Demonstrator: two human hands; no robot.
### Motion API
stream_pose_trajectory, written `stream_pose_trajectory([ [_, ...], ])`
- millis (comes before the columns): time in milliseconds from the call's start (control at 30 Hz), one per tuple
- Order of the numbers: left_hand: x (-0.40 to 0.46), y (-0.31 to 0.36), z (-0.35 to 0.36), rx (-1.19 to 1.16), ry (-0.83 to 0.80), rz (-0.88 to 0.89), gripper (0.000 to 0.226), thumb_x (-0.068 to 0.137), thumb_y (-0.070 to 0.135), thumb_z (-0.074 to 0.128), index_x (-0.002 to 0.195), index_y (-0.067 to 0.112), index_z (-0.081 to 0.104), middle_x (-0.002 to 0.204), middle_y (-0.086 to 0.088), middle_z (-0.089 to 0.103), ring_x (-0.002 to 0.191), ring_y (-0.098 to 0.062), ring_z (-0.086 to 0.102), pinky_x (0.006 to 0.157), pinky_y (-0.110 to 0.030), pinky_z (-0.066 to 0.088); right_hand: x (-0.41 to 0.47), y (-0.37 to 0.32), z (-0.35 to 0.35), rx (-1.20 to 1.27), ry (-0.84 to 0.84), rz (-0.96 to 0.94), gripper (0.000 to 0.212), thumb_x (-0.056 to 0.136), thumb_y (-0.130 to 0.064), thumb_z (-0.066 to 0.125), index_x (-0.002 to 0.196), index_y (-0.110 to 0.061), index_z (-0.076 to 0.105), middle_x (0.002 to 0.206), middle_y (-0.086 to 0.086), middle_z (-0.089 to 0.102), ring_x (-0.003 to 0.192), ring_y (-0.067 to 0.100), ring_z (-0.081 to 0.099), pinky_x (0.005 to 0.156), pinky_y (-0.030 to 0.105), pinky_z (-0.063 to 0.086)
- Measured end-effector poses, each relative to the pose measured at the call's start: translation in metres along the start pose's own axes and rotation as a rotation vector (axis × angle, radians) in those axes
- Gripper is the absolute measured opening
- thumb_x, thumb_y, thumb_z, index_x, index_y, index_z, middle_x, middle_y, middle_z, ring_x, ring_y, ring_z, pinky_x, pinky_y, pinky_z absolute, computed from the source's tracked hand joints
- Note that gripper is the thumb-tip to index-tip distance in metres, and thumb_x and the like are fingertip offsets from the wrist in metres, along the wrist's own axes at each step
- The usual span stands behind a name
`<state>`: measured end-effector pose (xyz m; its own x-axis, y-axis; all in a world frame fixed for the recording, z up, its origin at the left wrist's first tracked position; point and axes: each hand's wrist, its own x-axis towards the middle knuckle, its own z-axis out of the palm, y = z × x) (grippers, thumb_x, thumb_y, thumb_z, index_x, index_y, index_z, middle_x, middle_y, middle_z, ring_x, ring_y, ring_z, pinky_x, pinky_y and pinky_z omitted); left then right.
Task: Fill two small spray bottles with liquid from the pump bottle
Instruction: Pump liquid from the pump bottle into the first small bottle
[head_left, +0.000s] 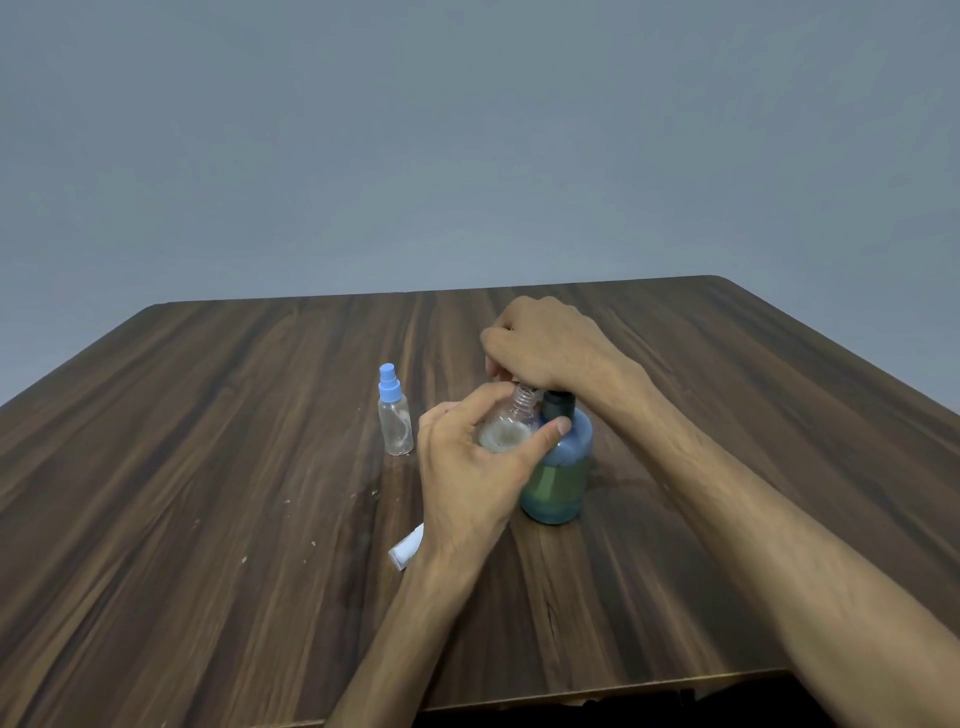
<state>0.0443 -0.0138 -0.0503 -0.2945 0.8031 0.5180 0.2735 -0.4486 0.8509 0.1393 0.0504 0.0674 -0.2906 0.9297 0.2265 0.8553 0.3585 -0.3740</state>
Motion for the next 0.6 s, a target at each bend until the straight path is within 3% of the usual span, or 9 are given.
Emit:
stream_pose_trajectory([
  [133, -0.0012, -0.0005, -0.0009, 0.007, 0.001, 0.007, 0.041, 0.067, 0.063, 0.089, 0.098, 0.039, 0.079, 0.092, 0.012, 0.081, 0.106, -0.036, 0.075, 0.093, -0.058, 0.061, 0.0002, -0.0016, -0.0027, 0.017, 0.108, -0.03, 0.037, 0.09, -0.03, 0.049, 0.086, -0.007, 0.078, 0.073, 0.002, 0.077, 0.07, 0.024, 0.067, 0.068, 0.033, 0.051],
  [267, -0.0002, -0.0003, -0.001, 0.002, 0.003, 0.001, 0.042, 0.067, 0.063, 0.09, 0.098, 0.036, 0.081, 0.094, 0.009, 0.082, 0.106, -0.036, 0.075, 0.094, -0.058, 0.062, -0.0004, 0.0003, 0.0021, -0.01, 0.042, -0.018, 0.037, 0.09, -0.031, 0.049, 0.083, -0.011, 0.079, 0.078, 0.001, 0.079, 0.08, 0.026, 0.073, 0.071, 0.034, 0.054],
  [400, -0.0019, 0.0009, -0.0014, 0.015, -0.002, 0.015, 0.041, 0.067, 0.063, 0.089, 0.098, 0.039, 0.078, 0.091, 0.012, 0.081, 0.104, -0.033, 0.076, 0.092, -0.058, 0.061, -0.001, -0.0003, -0.0018, 0.023, 0.17, -0.046, 0.035, 0.092, -0.028, 0.05, 0.084, -0.006, 0.076, 0.071, 0.004, 0.075, 0.069, 0.025, 0.065, 0.063, 0.031, 0.046],
  [533, 0.0, 0.0033, -0.0007, 0.0, 0.005, 0.026, 0.04, 0.068, 0.059, 0.089, 0.098, 0.035, 0.079, 0.089, 0.011, 0.081, 0.097, -0.029, 0.077, 0.091, -0.059, 0.061, -0.0003, 0.0001, 0.0011, -0.022, 0.064, -0.026, 0.037, 0.091, -0.03, 0.048, 0.086, -0.009, 0.079, 0.079, 0.003, 0.079, 0.08, 0.027, 0.071, 0.072, 0.035, 0.053],
  [600, -0.0006, 0.0027, -0.001, 0.005, 0.006, 0.027, 0.04, 0.068, 0.06, 0.089, 0.098, 0.035, 0.079, 0.089, 0.011, 0.081, 0.098, -0.029, 0.077, 0.091, -0.059, 0.061, -0.0004, -0.0005, -0.0007, -0.006, 0.116, -0.041, 0.037, 0.091, -0.029, 0.049, 0.085, -0.007, 0.078, 0.079, 0.007, 0.079, 0.074, 0.024, 0.069, 0.071, 0.034, 0.051],
])
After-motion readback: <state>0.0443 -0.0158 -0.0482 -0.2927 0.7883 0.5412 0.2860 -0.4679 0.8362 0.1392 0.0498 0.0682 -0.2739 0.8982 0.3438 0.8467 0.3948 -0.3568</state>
